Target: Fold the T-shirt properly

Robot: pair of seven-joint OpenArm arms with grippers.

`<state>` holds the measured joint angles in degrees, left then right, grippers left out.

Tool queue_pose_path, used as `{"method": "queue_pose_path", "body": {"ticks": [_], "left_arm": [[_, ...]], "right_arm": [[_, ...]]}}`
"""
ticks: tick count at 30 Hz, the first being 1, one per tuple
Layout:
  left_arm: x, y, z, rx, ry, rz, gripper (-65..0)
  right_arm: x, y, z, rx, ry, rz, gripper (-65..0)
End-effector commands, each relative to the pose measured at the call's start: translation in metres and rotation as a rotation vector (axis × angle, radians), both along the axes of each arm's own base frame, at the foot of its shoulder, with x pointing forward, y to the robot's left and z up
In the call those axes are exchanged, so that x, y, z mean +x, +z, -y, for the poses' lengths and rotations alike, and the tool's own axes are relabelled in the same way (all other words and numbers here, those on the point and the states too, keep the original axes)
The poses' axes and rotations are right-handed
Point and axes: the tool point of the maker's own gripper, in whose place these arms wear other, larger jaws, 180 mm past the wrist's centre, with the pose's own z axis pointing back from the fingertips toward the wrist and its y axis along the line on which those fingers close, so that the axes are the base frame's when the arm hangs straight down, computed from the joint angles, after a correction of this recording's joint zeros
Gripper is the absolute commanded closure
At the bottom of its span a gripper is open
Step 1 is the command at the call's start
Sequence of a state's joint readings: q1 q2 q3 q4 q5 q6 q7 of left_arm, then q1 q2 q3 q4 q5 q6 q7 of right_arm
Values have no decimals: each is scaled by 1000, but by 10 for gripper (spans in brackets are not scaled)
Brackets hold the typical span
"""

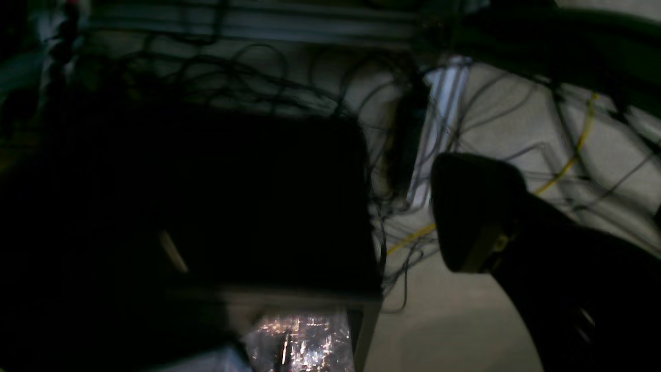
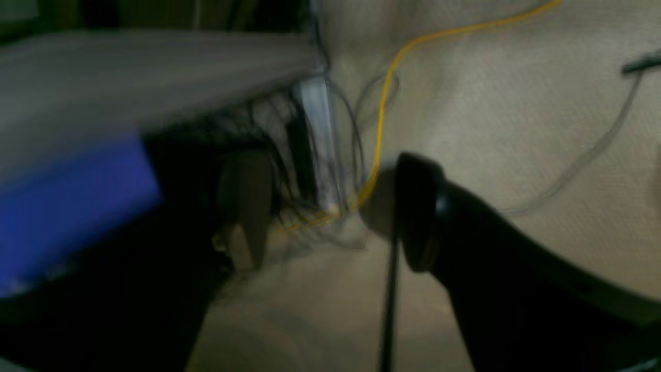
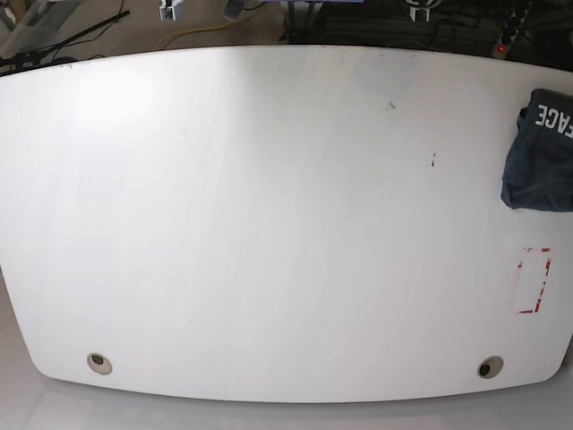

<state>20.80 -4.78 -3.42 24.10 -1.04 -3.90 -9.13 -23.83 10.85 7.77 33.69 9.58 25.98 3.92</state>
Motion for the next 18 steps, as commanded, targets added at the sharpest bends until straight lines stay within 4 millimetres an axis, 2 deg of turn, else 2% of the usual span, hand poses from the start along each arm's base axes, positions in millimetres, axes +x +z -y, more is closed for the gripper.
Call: {"method": "queue_pose_path", "body": {"ticks": [1, 5, 9, 13, 18], "left_arm": [[-26, -7, 0, -5, -16, -103, -587], [-12, -16, 4, -14, -3, -152, -586], [8, -19, 5, -14, 11, -157, -586], [28, -20, 0, 20, 11, -134, -586], [36, -20, -7, 66, 9, -125, -586]], "right_arm": [[-5, -4, 6, 0, -16, -26, -357], [15, -11, 5, 5, -28, -25, -357], [24, -15, 4, 9, -42, -37, -358], [27, -19, 3, 14, -55, -57, -358], [29, -20, 1, 18, -58, -55, -358]]}}
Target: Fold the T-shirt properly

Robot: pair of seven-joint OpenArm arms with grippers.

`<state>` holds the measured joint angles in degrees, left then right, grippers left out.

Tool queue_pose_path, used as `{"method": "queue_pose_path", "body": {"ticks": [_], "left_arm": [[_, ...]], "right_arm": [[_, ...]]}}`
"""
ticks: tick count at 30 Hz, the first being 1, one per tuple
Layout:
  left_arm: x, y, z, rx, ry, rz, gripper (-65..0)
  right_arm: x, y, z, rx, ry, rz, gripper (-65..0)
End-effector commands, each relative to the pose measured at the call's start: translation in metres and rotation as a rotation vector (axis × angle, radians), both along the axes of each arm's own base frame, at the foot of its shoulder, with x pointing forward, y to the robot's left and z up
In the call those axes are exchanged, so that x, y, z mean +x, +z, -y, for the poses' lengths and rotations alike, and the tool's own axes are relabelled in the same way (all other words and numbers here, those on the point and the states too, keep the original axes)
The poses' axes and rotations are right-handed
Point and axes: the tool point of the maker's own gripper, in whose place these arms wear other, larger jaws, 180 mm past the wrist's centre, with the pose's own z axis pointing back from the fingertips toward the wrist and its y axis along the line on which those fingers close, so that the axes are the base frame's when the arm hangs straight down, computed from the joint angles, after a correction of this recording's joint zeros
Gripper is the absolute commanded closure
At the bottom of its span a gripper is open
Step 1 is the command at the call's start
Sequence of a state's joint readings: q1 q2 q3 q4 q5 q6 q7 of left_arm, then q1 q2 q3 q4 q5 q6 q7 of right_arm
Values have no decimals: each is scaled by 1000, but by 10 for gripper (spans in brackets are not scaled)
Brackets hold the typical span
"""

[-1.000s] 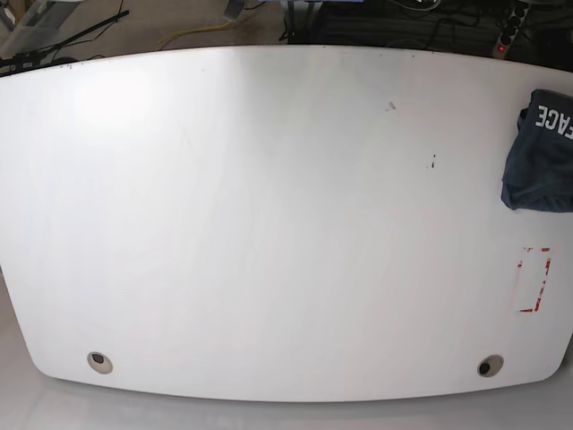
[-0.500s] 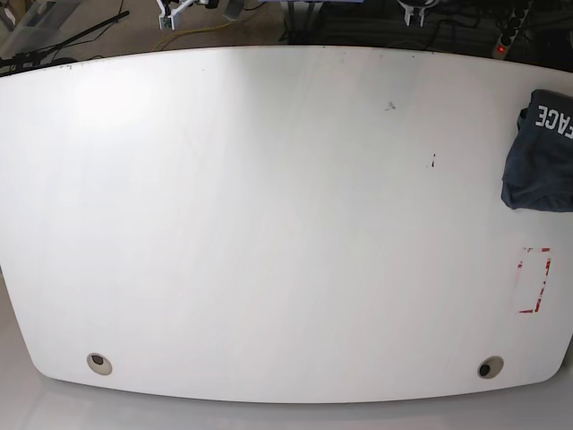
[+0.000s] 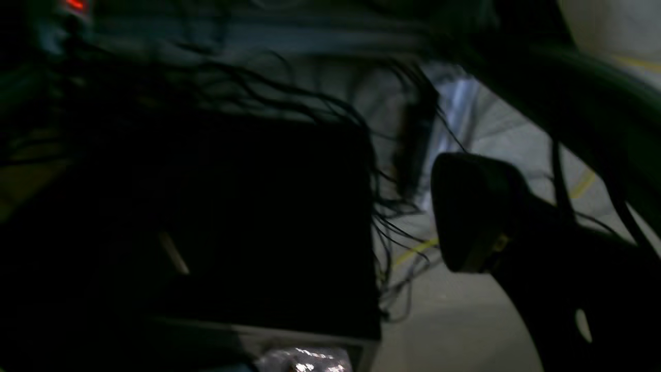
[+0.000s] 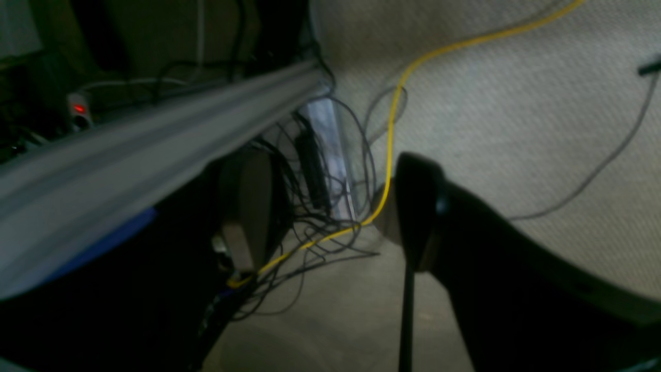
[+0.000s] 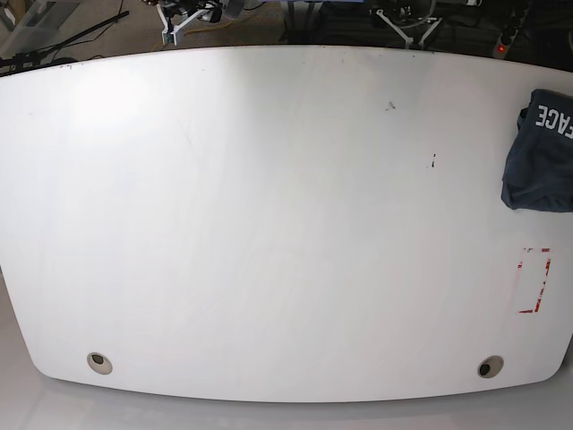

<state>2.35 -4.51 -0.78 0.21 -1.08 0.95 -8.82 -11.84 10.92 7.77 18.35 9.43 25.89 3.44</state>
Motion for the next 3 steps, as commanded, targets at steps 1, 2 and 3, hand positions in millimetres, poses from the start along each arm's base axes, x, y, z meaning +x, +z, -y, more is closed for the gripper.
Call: {"method": "queue_pose_path", "body": {"ticks": [1, 2, 3], "left_arm": [[-8, 0, -4, 8, -3, -17, -586], [-8, 0, -4, 8, -1, -17, -586], [-8, 0, -4, 9, 0, -17, -586]], "right_arm": [[-2, 1, 3, 1, -7, 5, -358], [-2, 1, 2, 3, -8, 5, -358], [-2, 1, 1, 4, -8, 5, -358]]}}
